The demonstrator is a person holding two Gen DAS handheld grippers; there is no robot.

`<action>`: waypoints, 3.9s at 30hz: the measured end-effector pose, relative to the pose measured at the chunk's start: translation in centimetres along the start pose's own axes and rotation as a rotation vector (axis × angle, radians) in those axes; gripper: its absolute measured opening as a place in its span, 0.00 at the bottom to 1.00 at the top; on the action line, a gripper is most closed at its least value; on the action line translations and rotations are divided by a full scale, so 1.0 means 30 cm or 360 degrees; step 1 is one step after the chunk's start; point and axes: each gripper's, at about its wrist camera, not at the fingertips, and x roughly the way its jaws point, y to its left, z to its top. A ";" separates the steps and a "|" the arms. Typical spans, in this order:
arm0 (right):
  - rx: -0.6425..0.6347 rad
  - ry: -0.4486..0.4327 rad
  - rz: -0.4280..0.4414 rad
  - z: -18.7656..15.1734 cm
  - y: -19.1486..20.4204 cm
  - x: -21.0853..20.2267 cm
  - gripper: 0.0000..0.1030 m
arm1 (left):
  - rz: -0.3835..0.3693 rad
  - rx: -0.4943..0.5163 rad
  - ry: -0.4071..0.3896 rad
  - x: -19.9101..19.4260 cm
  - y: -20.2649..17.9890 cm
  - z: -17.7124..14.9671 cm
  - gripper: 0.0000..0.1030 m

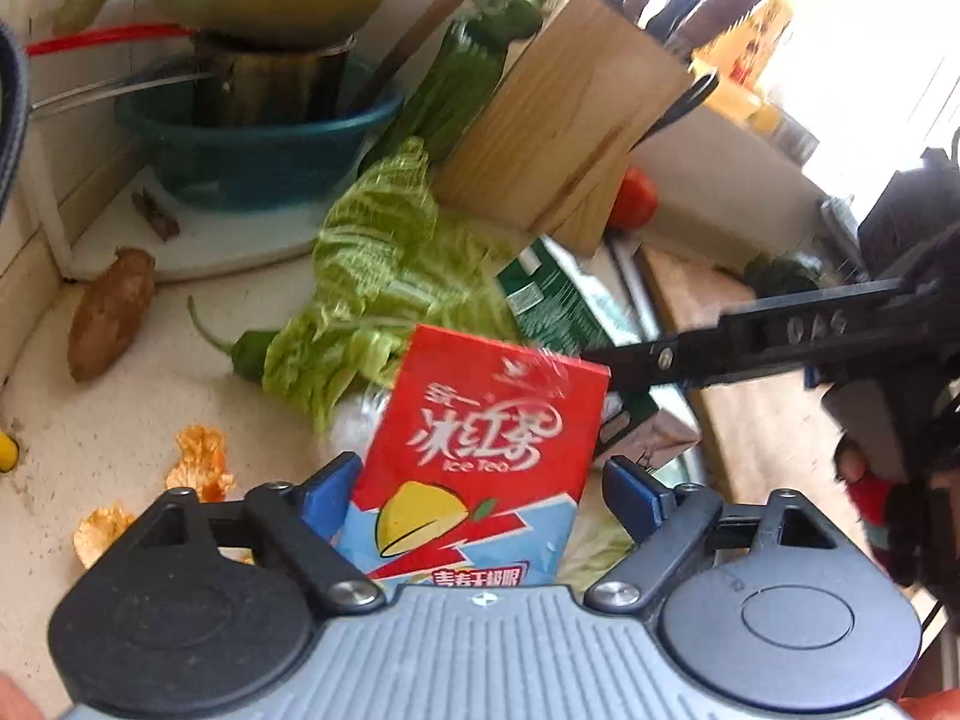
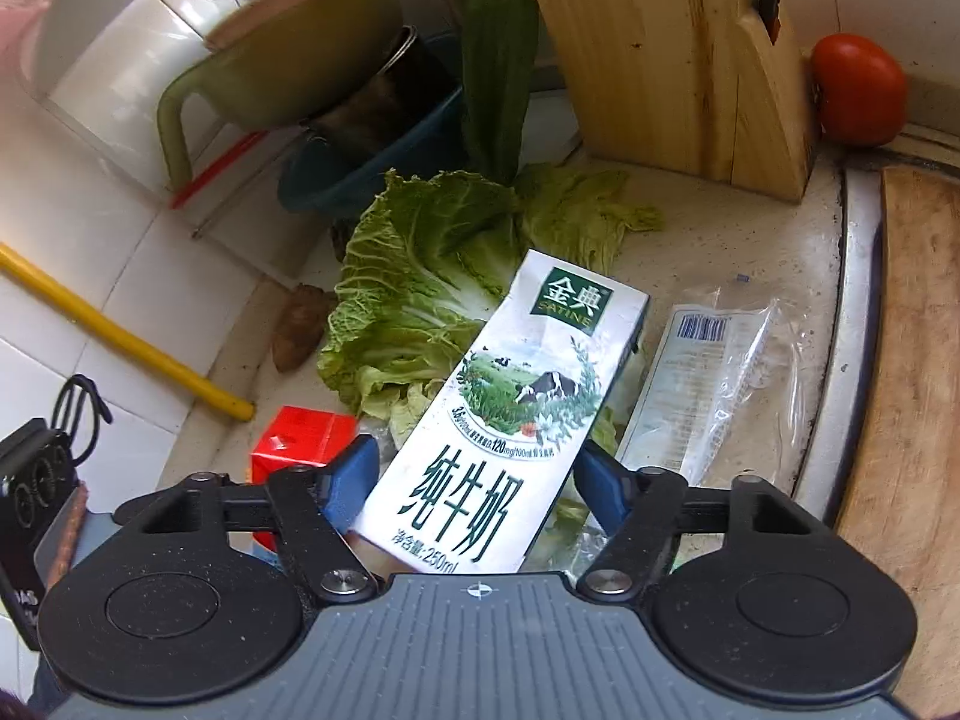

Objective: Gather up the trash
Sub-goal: 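Close left gripper on red Ice Tea carton while right gripper closes on milk carton, then carry both held cartons off the counter toward the black bin, then open left gripper over the bin while right gripper releases the milk carton into it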

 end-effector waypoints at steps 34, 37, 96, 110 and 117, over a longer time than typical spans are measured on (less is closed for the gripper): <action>-0.0061 -0.0037 0.0057 -0.040 0.011 -0.096 0.59 | 0.0157 -0.0230 -0.0063 -0.081 -0.029 -0.013 0.72; -0.0079 -0.0066 0.0085 -0.048 0.016 -0.127 0.59 | 0.0171 -0.0261 -0.0063 -0.084 -0.050 -0.030 0.72; -0.0718 0.0475 0.0808 -0.412 0.562 -0.020 0.59 | 0.0992 -0.1034 -0.0426 -0.745 -0.053 -0.741 0.71; -0.0919 0.0546 0.0691 -0.580 0.737 0.133 0.59 | 0.1113 -0.1300 -0.0251 -0.657 0.177 -0.917 0.59; -0.1019 0.0610 0.0505 -0.679 0.781 0.333 0.59 | 0.1130 -0.1355 -0.0242 -0.693 0.225 -0.975 0.60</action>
